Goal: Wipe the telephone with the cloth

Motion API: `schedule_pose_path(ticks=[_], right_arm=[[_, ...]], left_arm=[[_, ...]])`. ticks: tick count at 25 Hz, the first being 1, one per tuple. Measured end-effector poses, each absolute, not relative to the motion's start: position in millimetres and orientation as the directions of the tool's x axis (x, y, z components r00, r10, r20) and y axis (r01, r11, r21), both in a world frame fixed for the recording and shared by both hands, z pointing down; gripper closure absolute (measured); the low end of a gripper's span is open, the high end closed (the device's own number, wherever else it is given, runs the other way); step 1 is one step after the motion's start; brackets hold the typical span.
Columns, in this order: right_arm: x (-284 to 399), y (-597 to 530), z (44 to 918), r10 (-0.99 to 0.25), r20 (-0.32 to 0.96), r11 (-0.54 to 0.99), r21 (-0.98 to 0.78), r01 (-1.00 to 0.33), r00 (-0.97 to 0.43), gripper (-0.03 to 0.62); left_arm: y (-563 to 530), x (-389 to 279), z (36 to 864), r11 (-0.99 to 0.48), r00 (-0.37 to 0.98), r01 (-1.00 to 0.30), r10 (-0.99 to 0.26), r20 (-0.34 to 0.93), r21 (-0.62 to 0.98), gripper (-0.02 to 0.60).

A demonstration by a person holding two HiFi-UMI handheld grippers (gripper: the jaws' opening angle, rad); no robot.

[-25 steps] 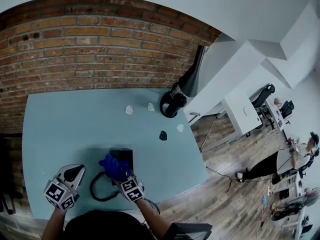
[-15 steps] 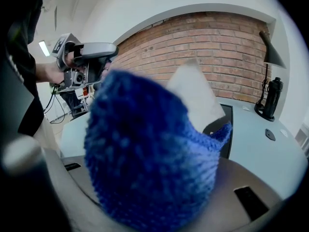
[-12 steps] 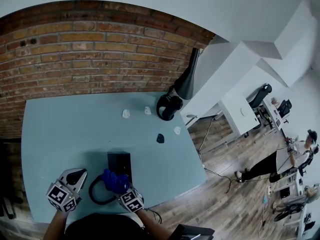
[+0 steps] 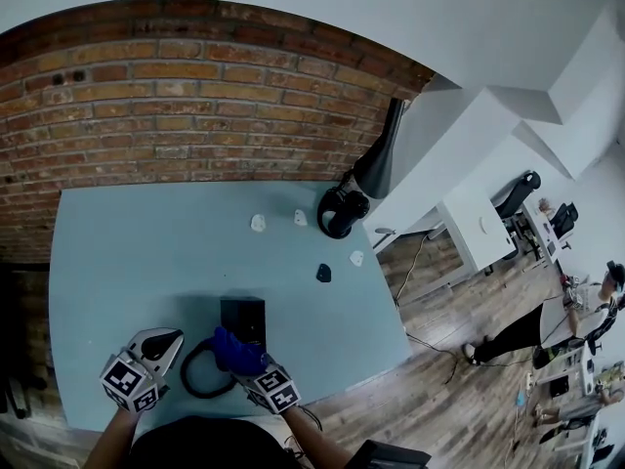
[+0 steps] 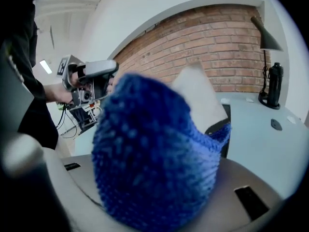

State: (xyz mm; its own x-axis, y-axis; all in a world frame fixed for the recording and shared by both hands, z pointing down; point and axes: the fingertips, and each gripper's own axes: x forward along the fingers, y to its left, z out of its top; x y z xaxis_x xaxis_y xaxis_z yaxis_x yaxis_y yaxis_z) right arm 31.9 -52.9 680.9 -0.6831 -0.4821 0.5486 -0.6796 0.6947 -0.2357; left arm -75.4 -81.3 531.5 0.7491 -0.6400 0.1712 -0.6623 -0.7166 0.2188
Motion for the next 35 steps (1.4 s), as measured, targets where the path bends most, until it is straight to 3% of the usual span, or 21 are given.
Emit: schedule_pose_path(ticks=[6,9,24,35], right_arm=[[49,-133,608,-0.634,0.378,0.688,-0.124,-0.715,-0.675,0.405],[57,-164,594,-0.673,0.351,0.671,-0.083,-0.737,-0.651,0.405],[52,-196,647,-0.658,0.506,0.617,-0.064,-0.784,-0.558,0.404],[53,-194,646,-0.678,0.498,0.602,-0.044,-0.797,-0.540,0.404]], left_arm=[[-85,-71,522,-0.728,0.757,-0.654,-0.631,0.171,0.205,0.560],[-85,-69,523,-0.733,0.760,-0.649,-0.624,0.179,0.203,0.560],[-79,-79,536,-0.713,0.746,-0.666,-0.636,0.198,0.219,0.560],[-78,-74,539,-0.721,0.759,-0.651,-0.620,0.200,0.237,0.560]])
